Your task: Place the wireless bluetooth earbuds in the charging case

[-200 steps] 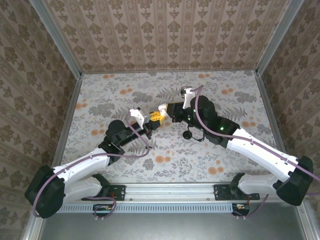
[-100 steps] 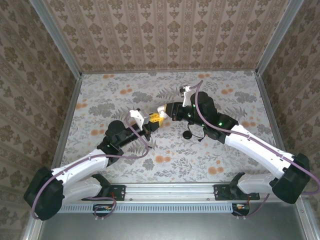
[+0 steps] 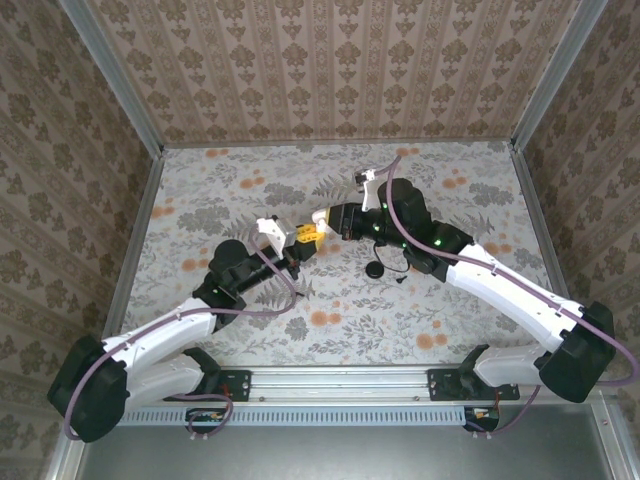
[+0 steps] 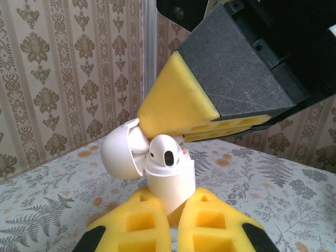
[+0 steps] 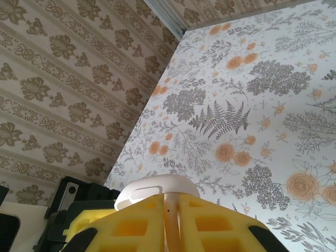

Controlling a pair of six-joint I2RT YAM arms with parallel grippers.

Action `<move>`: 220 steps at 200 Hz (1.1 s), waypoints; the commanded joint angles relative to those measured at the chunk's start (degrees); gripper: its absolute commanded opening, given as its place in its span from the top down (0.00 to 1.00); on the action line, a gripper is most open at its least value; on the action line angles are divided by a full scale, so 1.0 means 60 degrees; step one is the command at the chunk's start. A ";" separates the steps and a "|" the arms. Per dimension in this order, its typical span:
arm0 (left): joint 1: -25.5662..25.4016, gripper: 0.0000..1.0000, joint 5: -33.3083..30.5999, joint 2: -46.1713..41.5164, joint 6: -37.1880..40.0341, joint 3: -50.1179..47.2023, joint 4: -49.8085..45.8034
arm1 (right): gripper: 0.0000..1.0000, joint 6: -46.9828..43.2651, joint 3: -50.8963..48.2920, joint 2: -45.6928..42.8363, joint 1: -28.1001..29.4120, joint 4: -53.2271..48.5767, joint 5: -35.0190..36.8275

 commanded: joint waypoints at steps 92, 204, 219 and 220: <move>0.0575 1.00 -0.0379 -0.0664 0.0031 -0.0325 -0.0882 | 0.92 0.0883 -0.0745 -0.0278 -0.0535 0.0178 -0.0657; 0.0957 1.00 -0.0771 -0.1724 0.0486 -0.0727 -0.2487 | 0.96 0.0658 -0.1731 0.3229 -0.1041 0.0685 0.0689; 0.0977 1.00 -0.0753 -0.1762 0.0515 -0.0725 -0.2537 | 0.96 0.0667 -0.1689 0.3903 -0.1033 0.0949 0.0743; 0.0978 1.00 -0.0746 -0.1764 0.0516 -0.0732 -0.2544 | 0.96 0.0675 -0.1688 0.3944 -0.1038 0.0957 0.0751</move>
